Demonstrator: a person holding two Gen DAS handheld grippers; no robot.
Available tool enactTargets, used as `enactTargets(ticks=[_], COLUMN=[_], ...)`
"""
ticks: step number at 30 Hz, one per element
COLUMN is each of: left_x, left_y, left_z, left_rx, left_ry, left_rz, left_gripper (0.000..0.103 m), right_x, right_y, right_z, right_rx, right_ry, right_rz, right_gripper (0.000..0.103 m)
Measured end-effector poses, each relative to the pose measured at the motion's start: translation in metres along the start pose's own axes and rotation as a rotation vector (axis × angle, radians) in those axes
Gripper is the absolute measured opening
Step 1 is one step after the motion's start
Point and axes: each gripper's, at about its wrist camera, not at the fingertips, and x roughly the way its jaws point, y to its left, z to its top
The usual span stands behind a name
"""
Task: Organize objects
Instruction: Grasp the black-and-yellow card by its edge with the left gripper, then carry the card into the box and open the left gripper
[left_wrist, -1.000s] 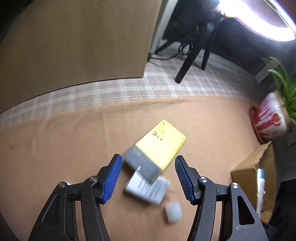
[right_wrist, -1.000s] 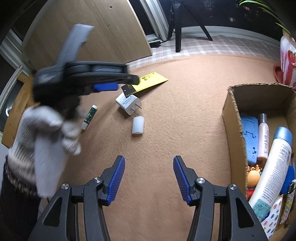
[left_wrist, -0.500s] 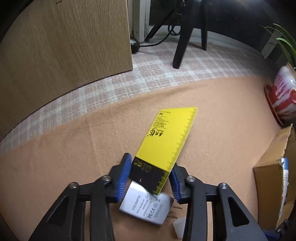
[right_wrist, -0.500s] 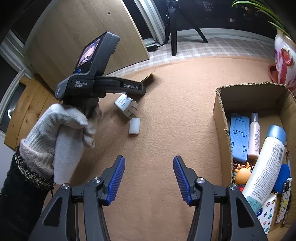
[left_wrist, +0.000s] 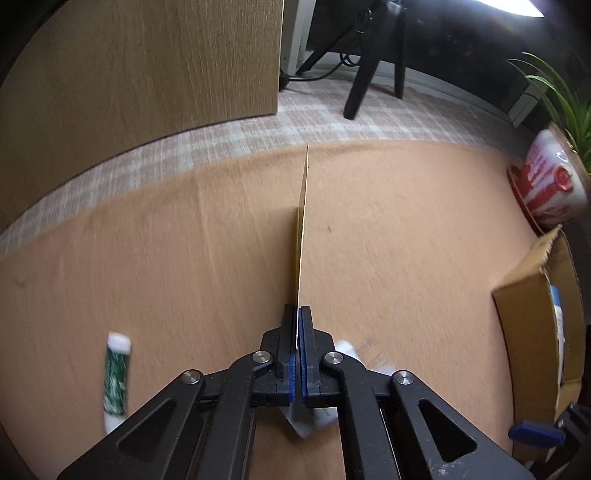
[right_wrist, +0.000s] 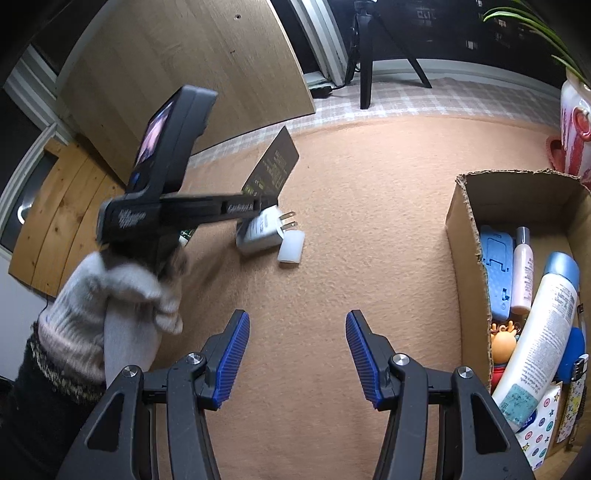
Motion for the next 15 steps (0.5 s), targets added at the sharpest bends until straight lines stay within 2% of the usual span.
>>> enactTargets(ticks=[8, 15], left_x=[-0.021, -0.045], left_y=[0.001, -0.002], left_z=[-0.059, -0.113], left_rx=[-0.023, -0.029], left_ry=[-0.02, -0.034], left_rz=[-0.031, -0.03], left_gripper=[0.0, 0.0], right_x=[-0.008, -0.014], right_y=[-0.004, -0.003], right_z=[-0.007, -0.014], right_rx=[0.019, 0.022], right_ry=[-0.004, -0.01], right_rz=[-0.001, 0.003], right_gripper=[0.051, 0.051])
